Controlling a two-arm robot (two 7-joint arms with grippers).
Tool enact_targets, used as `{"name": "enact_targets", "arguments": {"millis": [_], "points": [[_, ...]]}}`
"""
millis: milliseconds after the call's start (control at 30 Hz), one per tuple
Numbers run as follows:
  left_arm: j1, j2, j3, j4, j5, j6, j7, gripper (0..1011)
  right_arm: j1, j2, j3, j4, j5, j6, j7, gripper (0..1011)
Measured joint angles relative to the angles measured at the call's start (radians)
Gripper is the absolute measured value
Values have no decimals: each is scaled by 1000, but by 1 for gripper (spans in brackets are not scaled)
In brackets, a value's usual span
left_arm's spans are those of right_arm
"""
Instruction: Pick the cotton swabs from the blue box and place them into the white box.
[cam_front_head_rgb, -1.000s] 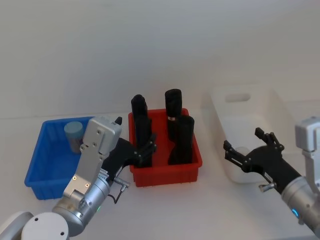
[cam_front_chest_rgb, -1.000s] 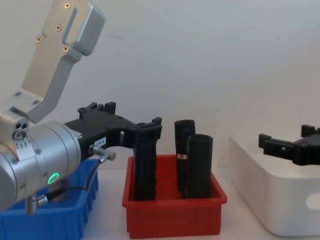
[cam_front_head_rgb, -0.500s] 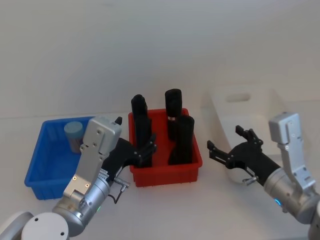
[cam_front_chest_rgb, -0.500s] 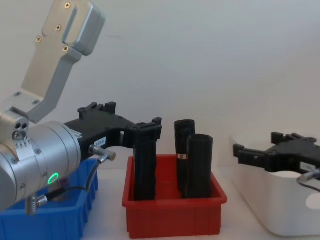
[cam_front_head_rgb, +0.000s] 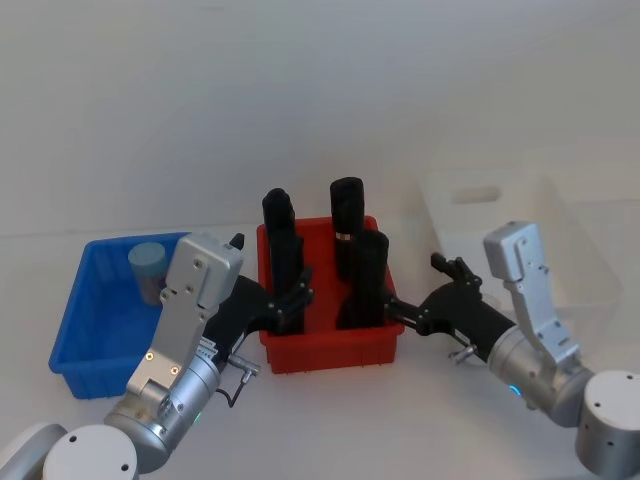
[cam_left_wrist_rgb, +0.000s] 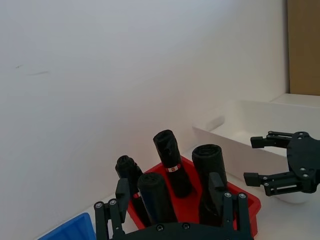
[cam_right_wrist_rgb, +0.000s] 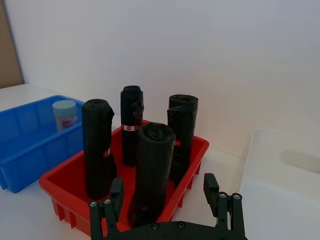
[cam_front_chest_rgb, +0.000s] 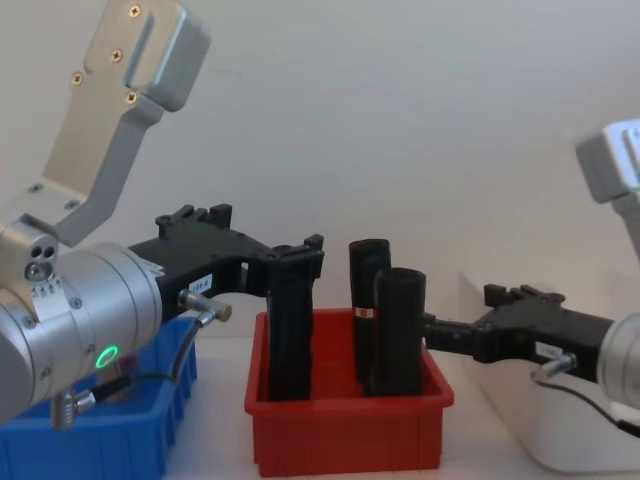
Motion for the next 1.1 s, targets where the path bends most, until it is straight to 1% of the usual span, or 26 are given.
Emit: {"name": "enact_targets", "arguments": {"millis": [33, 100, 400, 567, 767, 867, 900, 967, 1100], "points": [[0, 0, 0, 0, 0, 0, 0, 1004, 6, -3, -1, 11, -2, -4, 3, 1001], [0, 0, 0, 0, 0, 0, 0, 1004, 33, -17, -6, 57, -9, -18, 14, 1001], [0, 0, 0, 0, 0, 0, 0, 1004, 102, -48, -14, 175, -10, -58, 52, 1002], [0, 0, 0, 0, 0, 0, 0, 1004, 138, -63, -14, 235, 5, -82, 82, 1001], [0, 0, 0, 0, 0, 0, 0, 1004, 198, -83, -9, 326, 35, -113, 130, 1001], [0, 0, 0, 0, 0, 0, 0, 1004, 217, -89, -7, 359, 44, -122, 146, 1001], [0, 0, 0, 0, 0, 0, 0, 1004, 231, -93, -5, 380, 49, -128, 154, 1001], [0, 0, 0, 0, 0, 0, 0, 1004, 243, -97, -3, 399, 55, -133, 164, 1002], [0, 0, 0, 0, 0, 0, 0, 1004, 282, -108, 1, 459, 67, -147, 188, 1001]]}}
